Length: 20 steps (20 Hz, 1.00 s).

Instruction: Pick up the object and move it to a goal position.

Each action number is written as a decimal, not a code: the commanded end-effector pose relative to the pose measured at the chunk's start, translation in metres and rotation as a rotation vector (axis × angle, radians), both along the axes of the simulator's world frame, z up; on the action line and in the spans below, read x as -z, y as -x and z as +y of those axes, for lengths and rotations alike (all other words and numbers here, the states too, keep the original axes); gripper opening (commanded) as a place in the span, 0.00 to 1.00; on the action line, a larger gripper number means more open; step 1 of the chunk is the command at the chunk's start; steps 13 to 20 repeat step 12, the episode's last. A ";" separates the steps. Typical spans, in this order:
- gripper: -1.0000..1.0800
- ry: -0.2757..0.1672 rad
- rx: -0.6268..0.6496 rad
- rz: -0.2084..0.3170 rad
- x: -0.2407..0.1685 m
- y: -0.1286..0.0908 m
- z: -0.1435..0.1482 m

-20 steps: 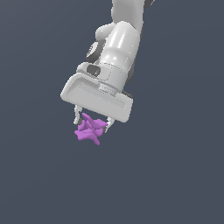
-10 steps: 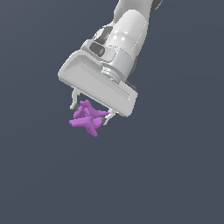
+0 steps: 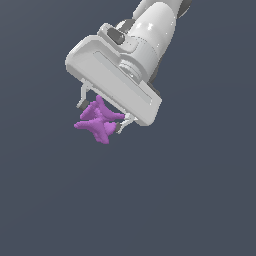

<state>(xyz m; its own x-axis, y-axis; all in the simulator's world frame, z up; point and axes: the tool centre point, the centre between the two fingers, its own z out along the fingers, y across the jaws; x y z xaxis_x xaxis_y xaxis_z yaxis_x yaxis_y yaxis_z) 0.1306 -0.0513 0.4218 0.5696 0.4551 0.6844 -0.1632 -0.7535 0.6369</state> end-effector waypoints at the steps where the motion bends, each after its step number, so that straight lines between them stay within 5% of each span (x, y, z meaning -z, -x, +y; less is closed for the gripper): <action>1: 0.00 0.005 0.009 -0.017 -0.006 0.001 0.000; 20: 0.00 0.009 0.017 -0.025 -0.008 0.002 -0.001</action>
